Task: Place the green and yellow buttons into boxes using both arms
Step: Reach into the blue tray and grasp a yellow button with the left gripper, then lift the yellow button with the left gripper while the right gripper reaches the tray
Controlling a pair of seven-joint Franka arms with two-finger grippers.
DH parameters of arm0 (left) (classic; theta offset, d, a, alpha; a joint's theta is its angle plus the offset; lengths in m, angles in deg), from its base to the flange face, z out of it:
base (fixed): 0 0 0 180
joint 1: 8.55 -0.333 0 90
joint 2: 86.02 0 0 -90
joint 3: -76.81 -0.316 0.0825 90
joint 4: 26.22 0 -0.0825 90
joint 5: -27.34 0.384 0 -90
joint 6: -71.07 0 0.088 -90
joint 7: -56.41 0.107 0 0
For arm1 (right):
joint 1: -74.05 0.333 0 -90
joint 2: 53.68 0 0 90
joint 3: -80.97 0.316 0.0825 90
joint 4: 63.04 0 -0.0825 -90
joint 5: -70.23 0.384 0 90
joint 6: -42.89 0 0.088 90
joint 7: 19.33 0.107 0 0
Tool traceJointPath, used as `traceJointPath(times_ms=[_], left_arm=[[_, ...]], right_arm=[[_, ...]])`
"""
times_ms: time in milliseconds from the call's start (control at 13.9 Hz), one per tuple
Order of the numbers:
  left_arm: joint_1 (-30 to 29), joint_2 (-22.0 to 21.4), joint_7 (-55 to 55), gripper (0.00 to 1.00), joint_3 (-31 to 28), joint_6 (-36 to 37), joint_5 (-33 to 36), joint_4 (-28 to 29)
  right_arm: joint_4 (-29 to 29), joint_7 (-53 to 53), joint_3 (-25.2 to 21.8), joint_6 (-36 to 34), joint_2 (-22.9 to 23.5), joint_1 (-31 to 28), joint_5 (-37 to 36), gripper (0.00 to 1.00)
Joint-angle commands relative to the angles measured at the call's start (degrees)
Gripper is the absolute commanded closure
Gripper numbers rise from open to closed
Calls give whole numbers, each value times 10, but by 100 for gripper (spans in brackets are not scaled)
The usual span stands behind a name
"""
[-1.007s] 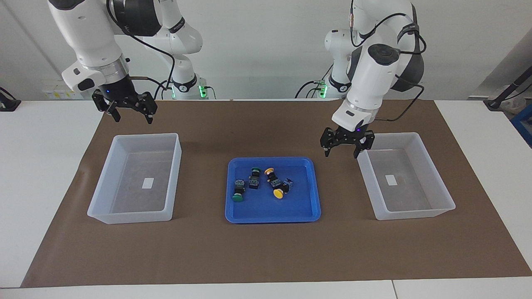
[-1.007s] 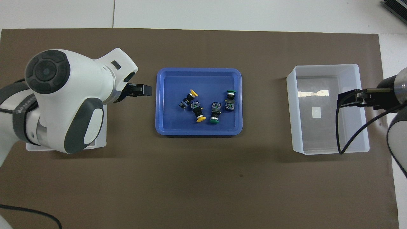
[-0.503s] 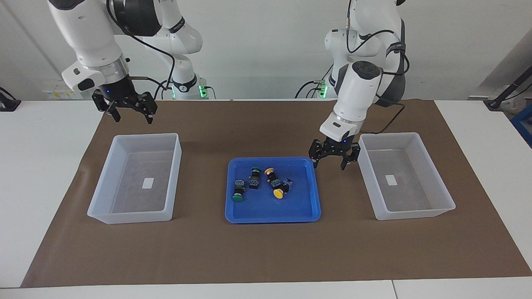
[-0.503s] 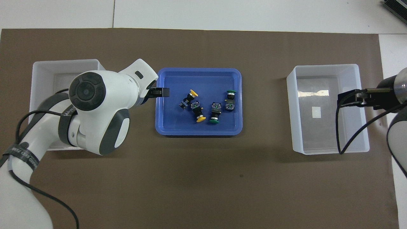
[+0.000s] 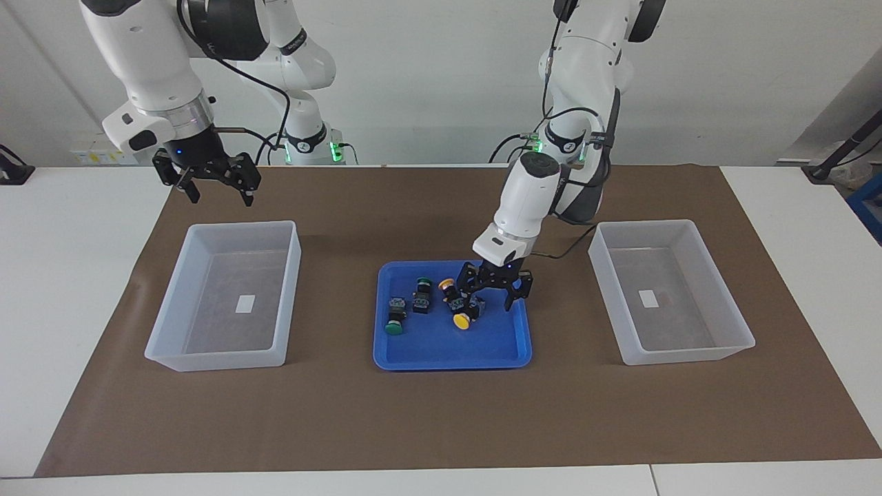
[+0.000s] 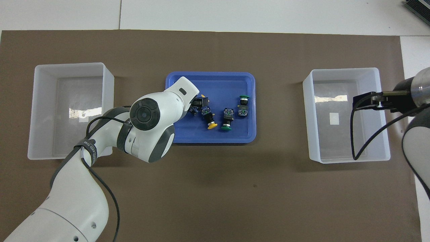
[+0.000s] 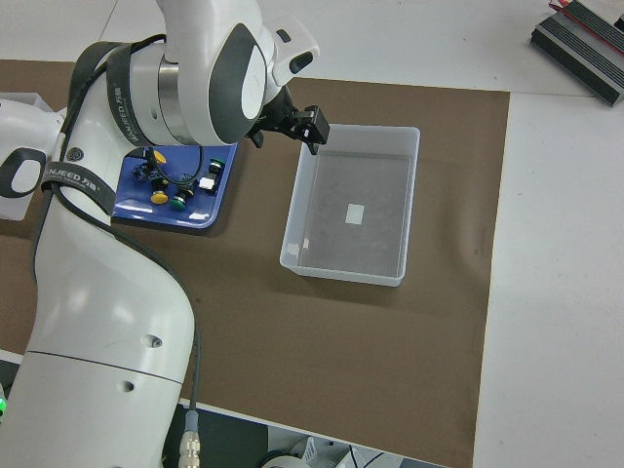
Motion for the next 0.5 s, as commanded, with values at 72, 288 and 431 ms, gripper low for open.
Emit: traceJointPath(times_ms=[72, 288, 431], left_arm=[[19, 18, 0, 9, -6, -12, -1, -6], [34, 25, 0, 22, -6, -25, -1, 0], [34, 25, 0, 32, -6, -24, -1, 1]], right_arm=[[1, -8, 3, 27, 15, 16, 11, 0], [1, 33, 3, 48, 33, 47, 10, 0], [1, 53, 3, 66, 47, 57, 8, 0]])
